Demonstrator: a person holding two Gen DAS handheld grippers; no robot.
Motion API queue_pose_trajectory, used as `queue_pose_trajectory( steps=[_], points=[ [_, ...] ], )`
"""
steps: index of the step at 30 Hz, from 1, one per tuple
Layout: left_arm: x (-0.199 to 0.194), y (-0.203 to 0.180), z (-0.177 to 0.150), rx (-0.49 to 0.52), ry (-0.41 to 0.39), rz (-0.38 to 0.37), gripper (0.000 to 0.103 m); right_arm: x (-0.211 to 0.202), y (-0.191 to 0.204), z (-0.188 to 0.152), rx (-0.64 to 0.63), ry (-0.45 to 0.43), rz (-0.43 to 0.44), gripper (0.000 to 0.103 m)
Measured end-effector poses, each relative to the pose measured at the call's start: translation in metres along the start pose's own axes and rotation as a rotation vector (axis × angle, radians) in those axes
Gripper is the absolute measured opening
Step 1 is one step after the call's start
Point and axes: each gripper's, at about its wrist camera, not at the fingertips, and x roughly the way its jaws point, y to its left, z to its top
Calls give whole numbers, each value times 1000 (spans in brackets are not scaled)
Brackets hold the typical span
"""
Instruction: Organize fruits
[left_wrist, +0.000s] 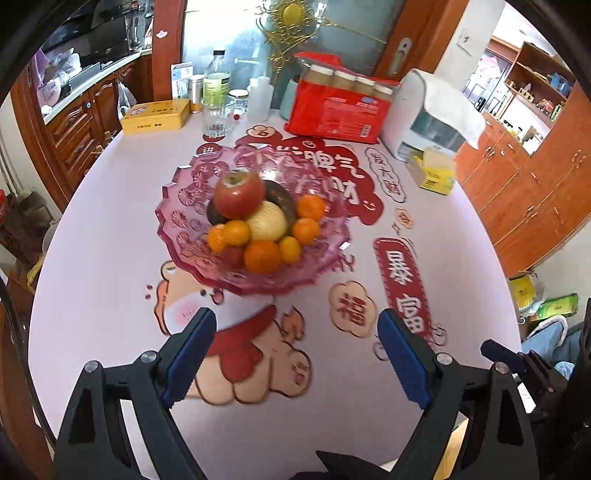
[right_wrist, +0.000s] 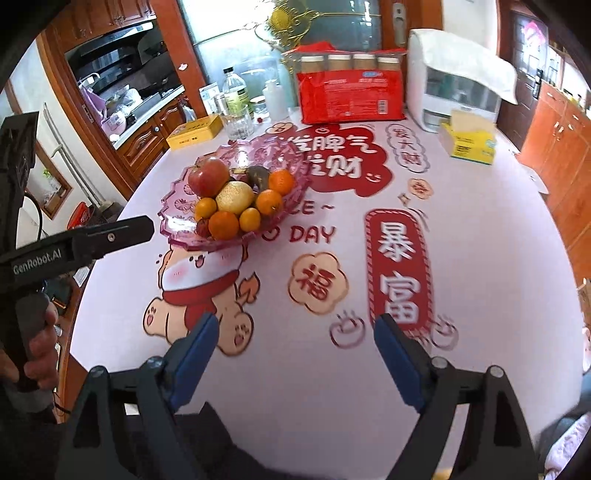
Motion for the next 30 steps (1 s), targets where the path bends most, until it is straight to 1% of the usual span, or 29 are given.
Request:
queue_pose_trajectory(
  steps=[5, 8, 11, 13, 15, 18, 21, 23, 25, 28, 30],
  points=[
    [-23, -22, -21, 3, -25, 32, 88, -37, -12, -17, 42, 20, 21, 87],
    [-30, -31, -32, 12, -33, 47, 89, -50, -16, -24, 67, 25, 28, 87],
    [-35, -36, -42, -3, -33, 58, 89, -54, -20, -31, 92, 51, 53, 87],
    [-38, -39, -48, -12, -39, 69, 89, -55, -19, -35, 78, 50, 45, 88],
    [-42, -42, -54, -18, -48, 86, 89, -55, -18, -38, 75, 49, 59, 88],
    [-46, -47, -60, -17, -63, 110, 93, -58, -14, -43, 36, 28, 51, 89],
    [-52, -50, -64, -21, -86, 134, 96, -61, -12, -44, 14, 14, 53, 95],
    [-55, -52, -65, -23, -99, 148, 102, -63, -14, -45, 15, -2, 56, 96],
    [-57, -53, -65, -27, -114, 153, 102, -65, -16, -43, 21, -12, 52, 97],
    [-60, -54, -65, -29, -135, 171, 102, -66, -18, -42, 23, -26, 46, 103],
    [-58, -56, -65, -26, -138, 179, 102, -66, -18, -41, 20, -32, 45, 103]
  ],
)
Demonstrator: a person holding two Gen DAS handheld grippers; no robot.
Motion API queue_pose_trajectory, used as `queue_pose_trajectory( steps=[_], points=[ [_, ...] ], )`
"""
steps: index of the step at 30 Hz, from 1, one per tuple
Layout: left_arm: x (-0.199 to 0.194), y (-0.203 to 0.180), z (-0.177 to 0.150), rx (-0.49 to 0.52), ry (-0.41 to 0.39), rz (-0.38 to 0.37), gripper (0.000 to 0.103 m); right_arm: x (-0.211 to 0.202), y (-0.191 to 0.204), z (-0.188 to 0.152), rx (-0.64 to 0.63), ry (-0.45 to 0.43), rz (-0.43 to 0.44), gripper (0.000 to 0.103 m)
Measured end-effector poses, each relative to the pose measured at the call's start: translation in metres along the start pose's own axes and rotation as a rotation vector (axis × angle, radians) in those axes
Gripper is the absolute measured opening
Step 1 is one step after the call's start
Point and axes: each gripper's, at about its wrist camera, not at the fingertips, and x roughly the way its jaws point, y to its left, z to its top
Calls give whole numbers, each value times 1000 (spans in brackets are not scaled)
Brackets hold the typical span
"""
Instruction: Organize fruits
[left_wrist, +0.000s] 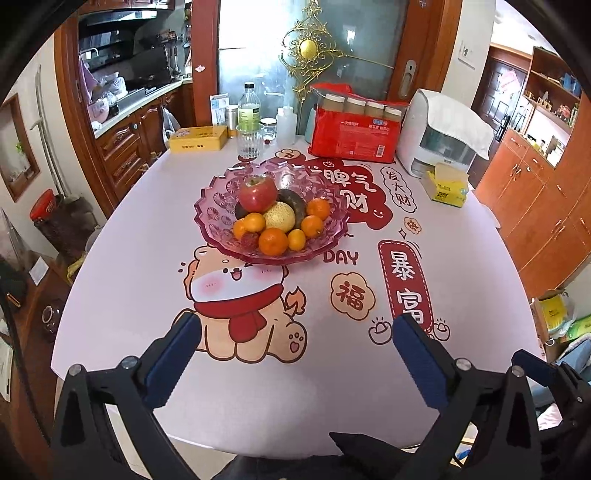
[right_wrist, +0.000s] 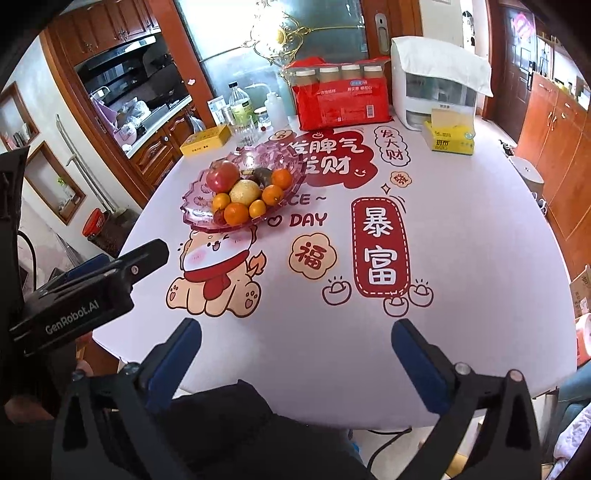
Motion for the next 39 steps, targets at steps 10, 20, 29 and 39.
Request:
queue_pose_trajectory(
  steps=[10, 20, 29, 39],
  points=[
    [0, 2, 2, -14, -10, 19, 102, 1, -3, 4, 18, -14, -15, 103],
    [6, 7, 3, -30, -1, 32, 102, 2, -3, 6, 21, -12, -16, 103],
    [6, 8, 5, -23, -7, 30, 102, 3, -3, 8, 20, -12, -17, 103],
    [6, 8, 6, -20, 4, 31, 102, 4, -4, 8, 24, -10, -21, 103]
  ],
)
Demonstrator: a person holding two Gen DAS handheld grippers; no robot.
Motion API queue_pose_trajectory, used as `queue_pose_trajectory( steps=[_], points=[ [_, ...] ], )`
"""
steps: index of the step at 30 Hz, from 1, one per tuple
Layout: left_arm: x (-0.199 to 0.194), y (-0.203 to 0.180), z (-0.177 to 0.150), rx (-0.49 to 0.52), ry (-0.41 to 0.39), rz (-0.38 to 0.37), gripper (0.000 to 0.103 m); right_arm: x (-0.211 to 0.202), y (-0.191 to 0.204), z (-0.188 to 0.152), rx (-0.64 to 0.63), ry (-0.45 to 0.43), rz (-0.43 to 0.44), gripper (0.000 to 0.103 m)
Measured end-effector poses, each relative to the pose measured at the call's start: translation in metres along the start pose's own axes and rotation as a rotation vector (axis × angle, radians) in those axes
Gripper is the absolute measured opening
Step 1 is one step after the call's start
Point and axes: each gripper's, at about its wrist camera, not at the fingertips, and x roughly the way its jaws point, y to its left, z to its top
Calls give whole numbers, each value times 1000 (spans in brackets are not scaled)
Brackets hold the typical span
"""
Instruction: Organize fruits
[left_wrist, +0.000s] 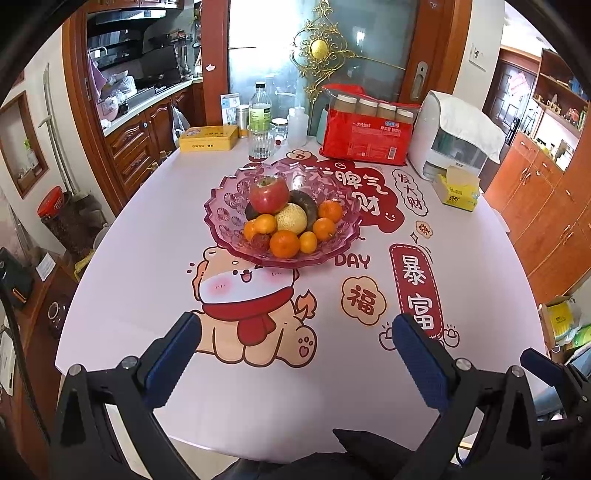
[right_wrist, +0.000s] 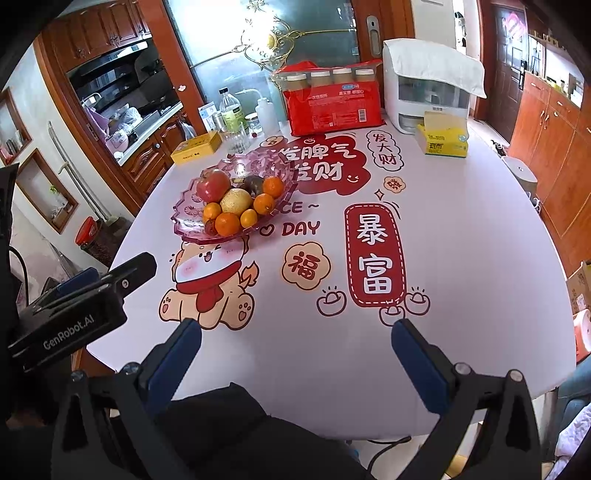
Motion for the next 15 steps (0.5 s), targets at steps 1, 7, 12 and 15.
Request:
queue_pose_trajectory(
  steps=[1, 7, 12, 15],
  points=[
    [0, 0, -1, -1, 3, 1, 102, 1, -1, 1, 2, 1, -1, 103],
    [1, -2, -4, 3, 13, 4, 102, 4, -5, 5, 8, 6, -10, 103],
    [1, -2, -3, 4, 10, 11, 102, 4, -4, 2, 2, 8, -11, 103],
    [2, -3, -2, 2, 10, 19, 102, 3, -4, 2, 2, 7, -10, 103]
  ],
)
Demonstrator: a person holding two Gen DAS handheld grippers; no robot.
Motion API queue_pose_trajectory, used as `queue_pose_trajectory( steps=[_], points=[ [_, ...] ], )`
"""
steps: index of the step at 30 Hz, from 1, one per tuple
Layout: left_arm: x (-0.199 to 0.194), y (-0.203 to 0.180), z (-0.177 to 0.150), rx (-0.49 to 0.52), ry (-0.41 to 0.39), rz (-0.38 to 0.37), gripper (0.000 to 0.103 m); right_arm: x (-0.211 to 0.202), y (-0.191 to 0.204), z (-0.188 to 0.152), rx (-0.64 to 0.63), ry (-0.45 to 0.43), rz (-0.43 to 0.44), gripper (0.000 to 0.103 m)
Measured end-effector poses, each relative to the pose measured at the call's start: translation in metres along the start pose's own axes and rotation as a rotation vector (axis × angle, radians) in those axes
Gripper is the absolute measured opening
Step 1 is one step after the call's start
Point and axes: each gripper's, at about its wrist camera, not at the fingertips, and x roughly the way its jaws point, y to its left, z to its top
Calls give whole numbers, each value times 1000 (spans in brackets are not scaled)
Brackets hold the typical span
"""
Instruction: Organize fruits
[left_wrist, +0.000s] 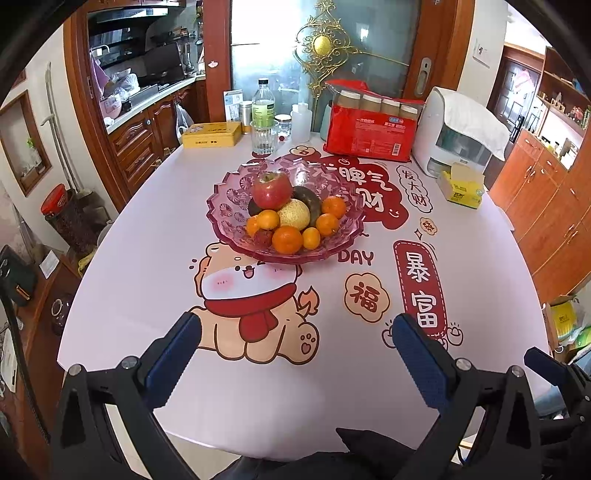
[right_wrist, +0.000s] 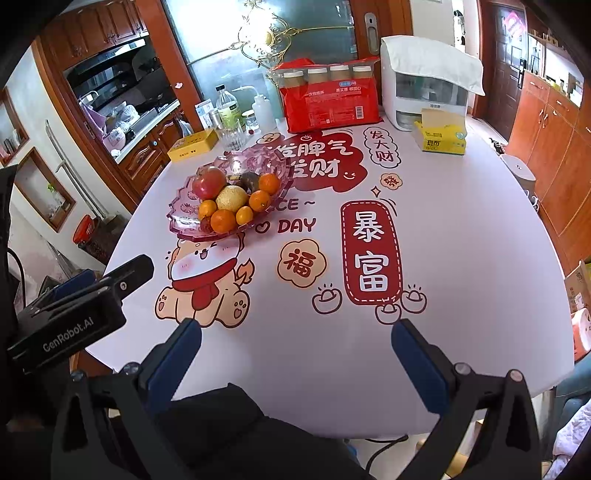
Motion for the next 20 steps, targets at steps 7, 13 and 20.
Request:
queue_pose_trajectory(
  steps=[7, 13, 20],
  points=[
    [0, 1, 0, -2, -3, 1, 102, 2, 1, 1, -14, -2, -2, 103],
    [1, 2, 0, -13, 8, 12, 102, 6, 4, 3, -27, 9, 0, 103],
    [1, 2, 0, -12, 8, 12, 102, 9, 5, 4, -36, 19, 2, 103]
  ],
)
